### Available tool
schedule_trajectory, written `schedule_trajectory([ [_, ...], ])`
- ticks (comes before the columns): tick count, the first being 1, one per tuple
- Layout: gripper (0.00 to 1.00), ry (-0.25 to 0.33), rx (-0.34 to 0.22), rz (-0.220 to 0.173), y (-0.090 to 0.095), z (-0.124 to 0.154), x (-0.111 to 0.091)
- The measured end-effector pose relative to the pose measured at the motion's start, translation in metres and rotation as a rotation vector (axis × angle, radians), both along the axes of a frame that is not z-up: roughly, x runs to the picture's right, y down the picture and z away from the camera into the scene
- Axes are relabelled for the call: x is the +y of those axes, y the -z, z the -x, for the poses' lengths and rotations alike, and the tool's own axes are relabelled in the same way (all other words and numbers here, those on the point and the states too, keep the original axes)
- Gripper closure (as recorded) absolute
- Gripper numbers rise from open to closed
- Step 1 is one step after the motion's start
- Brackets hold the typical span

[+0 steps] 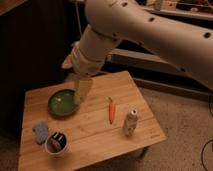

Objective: Move the arm in a circular motion

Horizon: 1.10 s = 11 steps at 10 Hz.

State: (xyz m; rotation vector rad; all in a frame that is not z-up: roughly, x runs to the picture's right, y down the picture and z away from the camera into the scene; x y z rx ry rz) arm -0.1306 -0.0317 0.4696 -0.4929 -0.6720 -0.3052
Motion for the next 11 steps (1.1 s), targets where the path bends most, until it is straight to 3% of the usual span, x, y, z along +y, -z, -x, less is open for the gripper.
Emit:
schedule_trajectory([
  [2, 0.2, 0.08, -0.054, -0.044, 0.001, 0.029, -0.011],
  [4, 0.2, 0.1, -0.068, -0.059, -0.01, 0.035, -0.024],
  [7, 0.2, 0.109, -0.061, -0.07, -0.042, 0.037, -0.053],
  [10, 0.2, 0.058, 0.016, -0.009, -0.108, 0.009, -0.068],
  [11, 0.2, 0.027, 0.054, 0.03, -0.142, -0.007, -0.066],
])
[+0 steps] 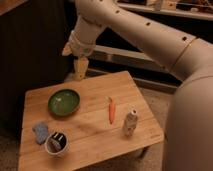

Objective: Move the arm in a circular motion

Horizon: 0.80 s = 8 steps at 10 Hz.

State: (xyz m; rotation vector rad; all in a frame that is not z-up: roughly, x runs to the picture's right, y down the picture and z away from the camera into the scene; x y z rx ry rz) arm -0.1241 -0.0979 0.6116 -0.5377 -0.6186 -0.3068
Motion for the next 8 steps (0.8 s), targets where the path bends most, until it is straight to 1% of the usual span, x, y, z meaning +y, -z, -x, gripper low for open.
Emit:
schedule_trajectory([
  [1, 0.2, -0.033, 0.037, 0.038, -0.029, -0.016, 0.006],
  [2, 0.2, -0.066, 0.062, 0.07, -0.049, -0.028, 0.013],
  [3, 0.2, -0.114, 0.09, 0.112, -0.071, -0.044, 0.021],
  [4, 0.2, -0.182, 0.125, 0.155, -0.09, -0.07, 0.03],
  [5, 0.2, -0.236, 0.166, 0.182, -0.1, -0.097, 0.037],
  [6, 0.2, -0.272, 0.207, 0.194, -0.103, -0.119, 0.041],
  [7, 0.2, -0.306, 0.26, 0.204, -0.102, -0.146, 0.044],
  [8, 0.2, -0.33, 0.311, 0.212, -0.097, -0.17, 0.046],
])
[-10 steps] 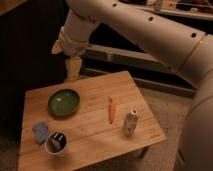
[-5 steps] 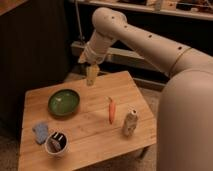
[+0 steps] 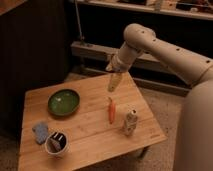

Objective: Move the arm in a circular motion

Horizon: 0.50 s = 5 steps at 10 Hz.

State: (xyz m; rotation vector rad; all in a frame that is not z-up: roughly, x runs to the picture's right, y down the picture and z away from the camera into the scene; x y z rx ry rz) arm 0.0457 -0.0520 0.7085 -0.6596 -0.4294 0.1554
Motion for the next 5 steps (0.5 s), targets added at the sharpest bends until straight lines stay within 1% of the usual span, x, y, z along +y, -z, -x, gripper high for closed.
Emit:
schedule_trajectory([
  [1, 0.2, -0.011, 0.045, 0.008, 0.005, -0.019, 0.002],
  [2, 0.2, -0.011, 0.13, 0.012, 0.018, -0.044, 0.006],
  [4, 0.2, 0.015, 0.203, 0.007, 0.04, -0.055, 0.011],
  [5, 0.2, 0.034, 0.23, 0.007, 0.052, -0.055, 0.018],
])
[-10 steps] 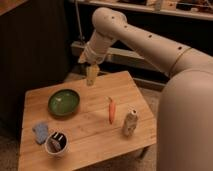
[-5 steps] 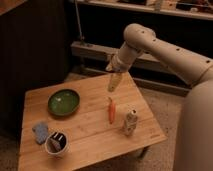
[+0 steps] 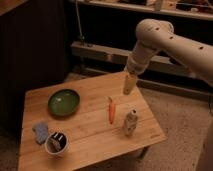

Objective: Move the arm in a circular motion

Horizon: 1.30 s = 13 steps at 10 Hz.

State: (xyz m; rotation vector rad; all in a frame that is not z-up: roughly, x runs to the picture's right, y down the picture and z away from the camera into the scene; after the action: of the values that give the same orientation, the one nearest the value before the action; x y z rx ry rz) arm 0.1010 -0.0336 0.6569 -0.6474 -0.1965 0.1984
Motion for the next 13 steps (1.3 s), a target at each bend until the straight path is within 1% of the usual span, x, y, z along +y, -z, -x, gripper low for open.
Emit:
schedule_trajectory([
  [1, 0.2, 0.014, 0.026, 0.019, 0.013, 0.002, 0.013],
  [2, 0.2, 0.024, 0.04, 0.045, 0.021, 0.004, 0.025],
  [4, 0.2, 0.032, 0.061, 0.112, 0.024, 0.002, 0.057],
  [5, 0.2, 0.034, 0.062, 0.123, 0.025, 0.005, 0.069],
  [6, 0.2, 0.038, 0.059, 0.12, 0.029, 0.009, 0.079],
  [7, 0.2, 0.048, 0.051, 0.103, 0.035, 0.015, 0.084],
  [8, 0.2, 0.053, 0.031, 0.079, 0.044, 0.024, 0.083],
  [10, 0.2, 0.031, -0.075, 0.015, 0.073, 0.038, 0.072],
  [11, 0.2, 0.018, -0.142, -0.026, 0.095, 0.048, 0.061],
  [13, 0.2, 0.014, -0.274, -0.104, 0.139, 0.077, 0.037],
])
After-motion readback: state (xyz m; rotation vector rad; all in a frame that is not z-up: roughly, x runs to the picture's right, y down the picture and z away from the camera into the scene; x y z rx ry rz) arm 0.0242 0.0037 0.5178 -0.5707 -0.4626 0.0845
